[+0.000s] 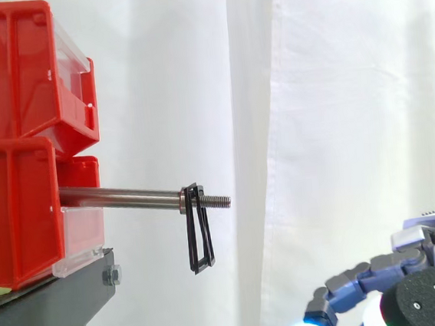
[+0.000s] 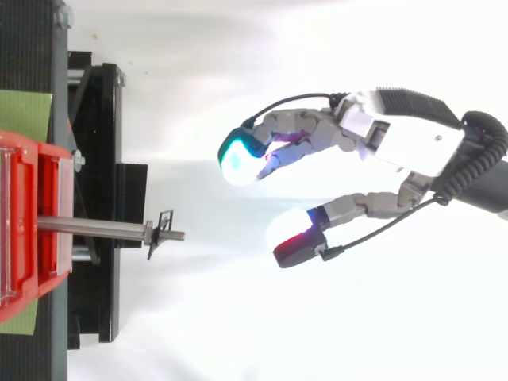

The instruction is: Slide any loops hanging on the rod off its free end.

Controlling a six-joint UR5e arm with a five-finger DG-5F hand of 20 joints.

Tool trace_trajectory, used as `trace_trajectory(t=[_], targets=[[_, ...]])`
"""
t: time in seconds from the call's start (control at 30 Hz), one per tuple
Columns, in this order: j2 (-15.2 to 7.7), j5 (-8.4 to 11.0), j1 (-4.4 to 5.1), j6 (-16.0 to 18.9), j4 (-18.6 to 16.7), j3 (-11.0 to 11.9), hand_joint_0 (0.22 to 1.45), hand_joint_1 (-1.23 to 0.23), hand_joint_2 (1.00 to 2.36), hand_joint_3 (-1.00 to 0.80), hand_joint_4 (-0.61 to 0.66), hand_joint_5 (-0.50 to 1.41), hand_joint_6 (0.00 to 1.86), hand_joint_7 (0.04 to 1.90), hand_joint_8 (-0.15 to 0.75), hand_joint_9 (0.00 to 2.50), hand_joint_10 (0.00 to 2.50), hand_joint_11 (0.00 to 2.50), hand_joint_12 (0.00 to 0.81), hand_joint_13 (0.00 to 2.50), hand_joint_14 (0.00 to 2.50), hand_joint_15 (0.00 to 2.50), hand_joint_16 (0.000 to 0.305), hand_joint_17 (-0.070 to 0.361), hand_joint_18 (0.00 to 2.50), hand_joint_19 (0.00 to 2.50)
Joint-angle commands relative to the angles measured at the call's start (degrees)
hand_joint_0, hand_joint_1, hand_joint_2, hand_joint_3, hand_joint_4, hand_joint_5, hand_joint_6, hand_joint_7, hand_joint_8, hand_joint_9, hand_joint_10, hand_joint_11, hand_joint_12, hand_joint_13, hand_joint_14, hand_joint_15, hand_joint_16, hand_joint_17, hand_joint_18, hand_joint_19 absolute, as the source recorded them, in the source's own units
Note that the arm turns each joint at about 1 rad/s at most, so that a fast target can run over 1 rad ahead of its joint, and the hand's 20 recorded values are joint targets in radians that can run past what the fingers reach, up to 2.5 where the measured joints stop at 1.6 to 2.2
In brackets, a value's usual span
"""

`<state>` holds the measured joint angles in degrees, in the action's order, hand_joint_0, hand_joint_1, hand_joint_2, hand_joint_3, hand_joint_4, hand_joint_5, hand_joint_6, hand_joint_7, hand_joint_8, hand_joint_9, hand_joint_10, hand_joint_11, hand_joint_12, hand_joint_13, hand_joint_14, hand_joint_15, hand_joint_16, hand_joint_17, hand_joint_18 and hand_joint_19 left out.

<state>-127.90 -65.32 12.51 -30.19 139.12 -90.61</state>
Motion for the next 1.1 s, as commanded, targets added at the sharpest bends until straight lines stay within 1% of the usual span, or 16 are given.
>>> trace_trajectory(t=[0.0, 0.07, 0.1, 0.13, 0.17, 0.2, 0.23, 0.27, 0.33, 0.43, 0.5, 0.53, 0.67, 0.77, 0.9, 1.07], targets=[[-0.51, -1.56, -0.47, -1.36, -0.87, 1.22, 0.54, -0.70, 1.00, -0.50, 0.33, -0.16, 0.50, 0.93, 0.319, 0.84, 0.01, 0.22, 0.292, 0.59, 0.00, 0.00, 0.035, 0.079, 0.50, 0.00], [-0.51, -1.56, -0.65, -2.42, -1.40, 1.22, 0.54, -0.70, 1.00, -0.50, 0.33, -0.16, 0.50, 0.93, 0.317, 0.84, 0.01, 0.21, 0.294, 0.59, 0.00, 0.00, 0.035, 0.080, 0.50, 0.00], [-0.68, -1.56, -0.74, -3.12, -2.98, 1.22, 0.53, -0.70, 1.00, -0.50, 0.33, -0.16, 0.50, 0.93, 0.315, 0.84, 0.01, 0.21, 0.294, 0.59, 0.00, 0.00, 0.035, 0.080, 0.51, 0.00], [-1.12, -1.56, -0.83, -3.30, -3.51, 1.31, 0.54, -0.70, 1.00, -0.50, 0.33, -0.16, 0.50, 0.93, 0.317, 0.84, 0.01, 0.21, 0.295, 0.60, 0.00, 0.00, 0.036, 0.080, 0.51, 0.00], [-2.71, -2.00, -1.18, -3.30, -4.82, 2.19, 0.54, -0.70, 1.00, -0.50, 0.33, -0.16, 0.50, 0.93, 0.315, 0.84, 0.01, 0.21, 0.295, 0.60, 0.00, 0.00, 0.036, 0.080, 0.51, 0.00], [-2.71, -2.00, -1.18, -3.30, -4.82, 2.19, 0.53, -0.70, 1.00, -0.50, 0.33, -0.16, 0.50, 0.92, 0.318, 0.84, 0.01, 0.22, 0.296, 0.60, 0.00, 0.00, 0.036, 0.080, 0.51, 0.00], [-4.99, -3.32, -1.70, -1.98, -4.82, 4.30, 0.53, -0.69, 1.00, -0.50, 0.33, -0.16, 0.50, 0.93, 0.318, 0.84, 0.01, 0.21, 0.295, 0.60, 0.00, 0.00, 0.036, 0.080, 0.51, 0.00], [-6.31, -4.20, -1.97, -0.92, -4.74, 5.71, 0.53, -0.69, 1.00, -0.50, 0.33, -0.16, 0.50, 0.93, 0.318, 0.85, 0.01, 0.21, 0.297, 0.60, 0.00, 0.00, 0.036, 0.080, 0.51, 0.00], [-7.89, -6.40, -2.58, 0.74, -3.94, 8.17, 0.53, -0.69, 1.00, -0.50, 0.33, -0.16, 0.50, 0.93, 0.322, 0.85, 0.01, 0.22, 0.298, 0.61, 0.00, 0.00, 0.036, 0.080, 0.52, 0.00], [-7.80, -7.80, -2.76, 0.31, -3.24, 9.40, 0.54, -0.69, 1.00, -0.50, 0.33, -0.16, 0.50, 0.93, 0.319, 0.85, 0.01, 0.21, 0.297, 0.61, 0.00, 0.00, 0.036, 0.081, 0.52, 0.00], [-7.89, -7.98, -2.93, -0.40, -3.24, 9.57, 0.53, -0.68, 1.00, -0.50, 0.33, -0.16, 0.50, 0.93, 0.317, 0.85, 0.01, 0.22, 0.300, 0.61, 0.00, 0.00, 0.036, 0.081, 0.53, 0.01], [-7.89, -8.16, -3.29, -0.84, -3.51, 9.84, 0.54, -0.68, 1.00, -0.50, 0.33, -0.16, 0.50, 0.93, 0.322, 0.85, 0.01, 0.21, 0.300, 0.62, 0.00, 0.00, 0.036, 0.081, 0.53, 0.00], [-7.89, -8.16, -3.46, -1.19, -4.74, 9.93, 0.54, -0.67, 1.00, -0.50, 0.33, -0.16, 0.50, 0.93, 0.321, 0.85, 0.01, 0.22, 0.300, 0.62, 0.00, 0.00, 0.036, 0.082, 0.54, 0.01], [-7.89, -8.68, -3.64, -1.28, -5.70, 9.93, 0.54, -0.65, 1.00, -0.50, 0.33, -0.16, 0.50, 0.93, 0.320, 0.85, 0.01, 0.21, 0.300, 0.62, 0.00, 0.00, 0.036, 0.082, 0.55, 0.01], [-7.89, -10.00, -3.81, -1.28, -5.61, 10.72, 0.55, -0.62, 1.00, -0.50, 0.33, -0.16, 0.50, 0.93, 0.322, 0.86, 0.01, 0.21, 0.300, 0.63, 0.00, 0.00, 0.036, 0.082, 0.56, 0.03], [-7.80, -11.67, -4.17, -1.36, -5.26, 12.30, 0.55, -0.62, 1.00, -0.50, 0.33, -0.16, 0.50, 0.95, 0.322, 0.86, 0.01, 0.22, 0.301, 0.63, 0.00, 0.00, 0.036, 0.082, 0.56, 0.02]])
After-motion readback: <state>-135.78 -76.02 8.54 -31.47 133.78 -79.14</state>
